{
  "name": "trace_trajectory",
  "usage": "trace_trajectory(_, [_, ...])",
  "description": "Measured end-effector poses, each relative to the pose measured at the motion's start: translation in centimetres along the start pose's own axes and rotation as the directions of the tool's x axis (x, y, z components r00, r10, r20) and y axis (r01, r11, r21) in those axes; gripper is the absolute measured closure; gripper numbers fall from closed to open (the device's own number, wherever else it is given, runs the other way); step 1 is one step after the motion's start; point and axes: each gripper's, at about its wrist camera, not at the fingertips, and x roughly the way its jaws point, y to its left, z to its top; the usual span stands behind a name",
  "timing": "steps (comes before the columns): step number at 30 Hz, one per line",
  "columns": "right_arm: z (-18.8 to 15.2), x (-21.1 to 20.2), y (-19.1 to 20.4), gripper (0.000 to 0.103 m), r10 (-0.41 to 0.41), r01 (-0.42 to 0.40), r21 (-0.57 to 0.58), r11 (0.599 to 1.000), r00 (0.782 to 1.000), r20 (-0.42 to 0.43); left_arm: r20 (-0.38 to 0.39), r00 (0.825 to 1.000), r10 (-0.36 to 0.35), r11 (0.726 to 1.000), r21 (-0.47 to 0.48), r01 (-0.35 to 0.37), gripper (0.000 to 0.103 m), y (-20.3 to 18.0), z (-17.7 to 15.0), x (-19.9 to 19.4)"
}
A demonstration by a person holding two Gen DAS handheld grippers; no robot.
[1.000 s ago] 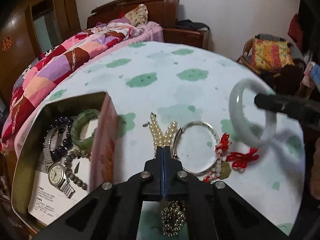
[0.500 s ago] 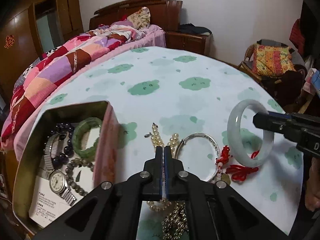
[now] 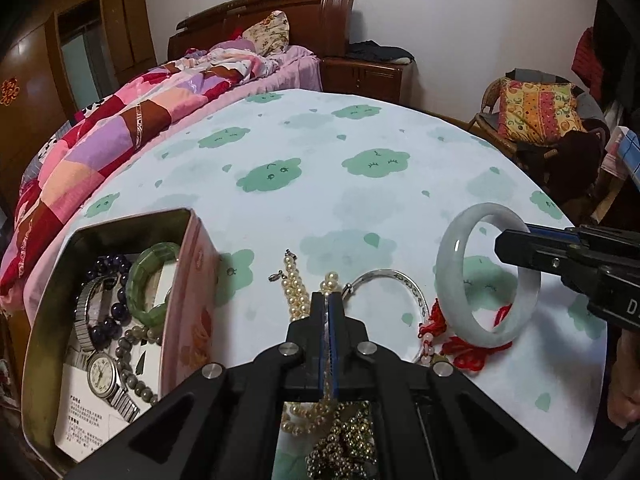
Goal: Organize jewelry
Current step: 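Grasp the gold pearl necklace with the left gripper while the right holds the white bangle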
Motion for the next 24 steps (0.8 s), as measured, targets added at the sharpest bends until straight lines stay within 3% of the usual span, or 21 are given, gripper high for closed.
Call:
trace_trajectory(11, [0.0, 0.2, -0.2, 0.089, -0.003, 0.003, 0.006, 1.000, 1.000, 0.000, -0.012, 1.000, 0.014, 1.000, 0.013, -0.014, 0.099, -0.3, 0.3, 0.3])
trace_trajectory(13, [-0.1, 0.3, -0.3, 0.089, -0.002, 0.002, 0.006, 1.000, 1.000, -0.001, -0.010, 1.000, 0.016, 1.000, 0.010, -0.016, 0.085, -0.3, 0.3, 0.2])
trace_trajectory(15, [-0.1, 0.3, -0.3, 0.089, -0.002, 0.002, 0.006, 1.000, 1.000, -0.001, 0.012, 0.999, 0.030, 1.000, 0.001, -0.030, 0.044, -0.2, 0.3, -0.1])
trace_trajectory(16, [-0.1, 0.3, -0.3, 0.089, -0.002, 0.002, 0.007, 1.000, 1.000, -0.001, 0.028, 0.999, 0.035, 0.999, -0.002, -0.035, 0.039, -0.1, 0.2, -0.4])
trace_trajectory(18, [-0.1, 0.3, -0.2, 0.089, -0.003, 0.003, 0.007, 1.000, 1.000, -0.001, 0.055, 0.998, -0.002, 1.000, 0.004, 0.002, 0.039, -0.1, 0.3, -0.7])
trace_trajectory(24, [-0.1, 0.3, -0.3, 0.088, -0.002, 0.002, 0.007, 1.000, 1.000, 0.000, 0.025, 1.000, 0.007, 1.000, 0.010, -0.007, 0.041, 0.1, 0.4, 0.4])
